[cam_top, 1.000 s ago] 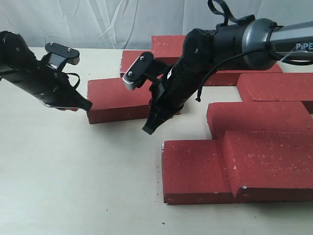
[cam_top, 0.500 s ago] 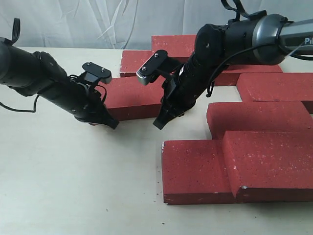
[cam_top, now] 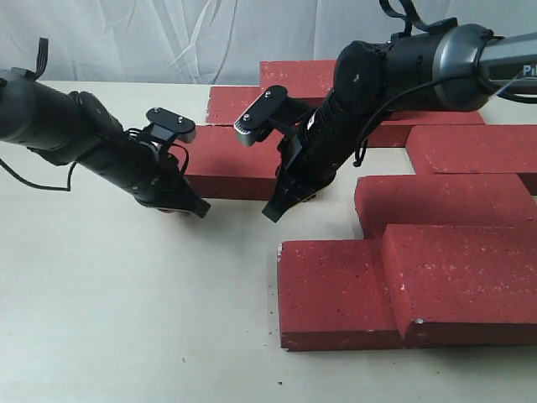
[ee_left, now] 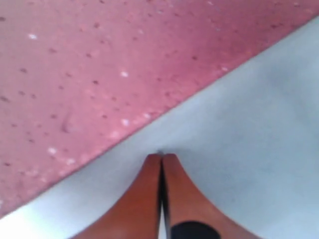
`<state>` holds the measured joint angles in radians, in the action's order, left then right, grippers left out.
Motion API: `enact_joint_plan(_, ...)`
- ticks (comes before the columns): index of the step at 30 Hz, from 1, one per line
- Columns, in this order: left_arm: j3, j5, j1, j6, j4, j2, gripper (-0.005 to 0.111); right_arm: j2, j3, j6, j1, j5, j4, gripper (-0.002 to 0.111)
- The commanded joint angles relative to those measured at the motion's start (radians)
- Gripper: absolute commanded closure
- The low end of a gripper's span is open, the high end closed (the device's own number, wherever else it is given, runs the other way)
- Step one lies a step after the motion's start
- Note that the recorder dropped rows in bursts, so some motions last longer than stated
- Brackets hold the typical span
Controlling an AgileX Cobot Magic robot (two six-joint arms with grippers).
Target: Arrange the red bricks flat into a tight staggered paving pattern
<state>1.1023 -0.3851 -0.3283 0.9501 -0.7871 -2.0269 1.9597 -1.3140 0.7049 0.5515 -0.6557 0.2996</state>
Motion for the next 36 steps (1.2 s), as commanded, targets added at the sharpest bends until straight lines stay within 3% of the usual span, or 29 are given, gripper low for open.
enact_joint_plan(1, 0.009, -0.148, -0.002, 0.000, 0.019, 0.053, 0.107, -0.011, 0.000, 0.000, -0.003, 0.007, 0.007, 0.109)
enact_joint_plan(6, 0.004, -0.253, 0.008, -0.012, 0.112, 0.185, 0.107, -0.011, 0.000, 0.043, -0.001, 0.004, 0.121, 0.109)
enact_joint_plan(12, -0.066, -0.062, 0.127, -0.109, 0.137, 0.246, 0.107, 0.033, 0.000, 0.139, 0.010, 0.078, 0.151, 0.109)
enact_joint_plan(16, -0.086, -0.011, 0.218, -0.140, 0.110, 0.219, 0.107, 0.065, 0.000, 0.129, 0.007, 0.164, 0.136, 0.109)
enact_joint_plan(19, -0.086, 0.036, 0.248, -0.140, 0.057, 0.190, 0.107, 0.084, 0.000, 0.129, 0.007, 0.164, 0.124, 0.109)
enact_joint_plan(25, -0.070, 0.109, 0.224, -0.117, 0.030, 0.093, 0.107, 0.091, 0.000, 0.129, 0.007, 0.214, 0.115, 0.109)
enact_joint_plan(36, -0.005, 0.117, 0.156, -0.097, -0.010, 0.016, 0.107, 0.116, 0.000, 0.127, 0.007, 0.252, 0.067, 0.109)
